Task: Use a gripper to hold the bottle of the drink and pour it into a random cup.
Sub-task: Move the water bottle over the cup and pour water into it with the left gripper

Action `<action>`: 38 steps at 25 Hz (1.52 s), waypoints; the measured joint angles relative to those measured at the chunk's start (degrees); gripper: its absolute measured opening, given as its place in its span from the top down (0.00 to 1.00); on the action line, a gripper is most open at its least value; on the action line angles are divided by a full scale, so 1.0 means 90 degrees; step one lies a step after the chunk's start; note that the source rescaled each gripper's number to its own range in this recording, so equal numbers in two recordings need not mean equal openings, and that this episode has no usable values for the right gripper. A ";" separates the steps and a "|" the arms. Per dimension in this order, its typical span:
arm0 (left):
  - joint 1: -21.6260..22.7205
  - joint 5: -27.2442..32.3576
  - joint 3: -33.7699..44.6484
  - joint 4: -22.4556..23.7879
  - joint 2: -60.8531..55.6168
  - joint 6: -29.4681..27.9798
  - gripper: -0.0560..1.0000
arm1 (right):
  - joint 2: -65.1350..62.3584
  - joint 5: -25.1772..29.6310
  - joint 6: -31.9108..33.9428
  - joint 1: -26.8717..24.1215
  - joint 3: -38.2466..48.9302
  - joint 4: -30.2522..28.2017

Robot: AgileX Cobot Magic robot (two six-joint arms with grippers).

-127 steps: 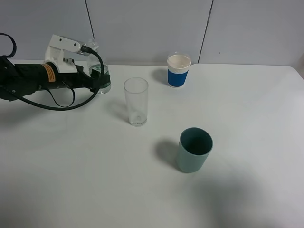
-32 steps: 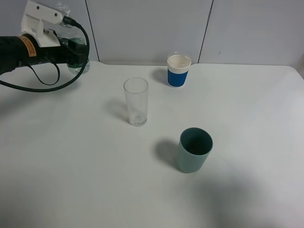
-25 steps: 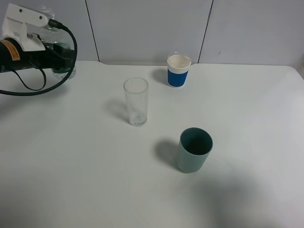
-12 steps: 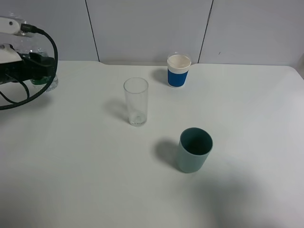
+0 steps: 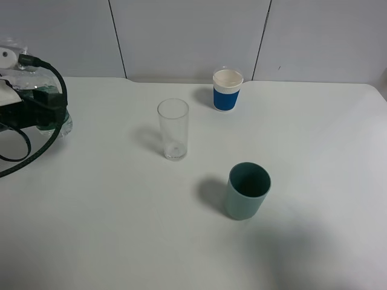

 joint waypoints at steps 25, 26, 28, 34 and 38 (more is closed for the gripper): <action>-0.1860 0.0899 0.0029 -0.0635 -0.0064 0.0576 0.91 | 0.0000 0.0000 0.0000 0.0000 0.0000 0.0000; -0.1860 0.0955 0.0029 -0.0635 -0.0064 0.0589 0.91 | 0.0000 0.0000 0.0000 0.0000 0.0000 0.0000; -0.1860 0.1088 -0.0038 -0.0629 -0.0064 0.0589 0.91 | 0.0000 0.0000 0.0000 0.0000 0.0000 0.0000; -0.1860 0.1800 -0.0654 -0.0405 -0.0058 0.0593 0.91 | 0.0000 0.0000 0.0000 0.0000 0.0000 0.0000; -0.1860 0.2230 -0.1049 -0.0131 -0.0045 0.0593 0.91 | 0.0000 0.0000 0.0000 0.0000 0.0000 0.0000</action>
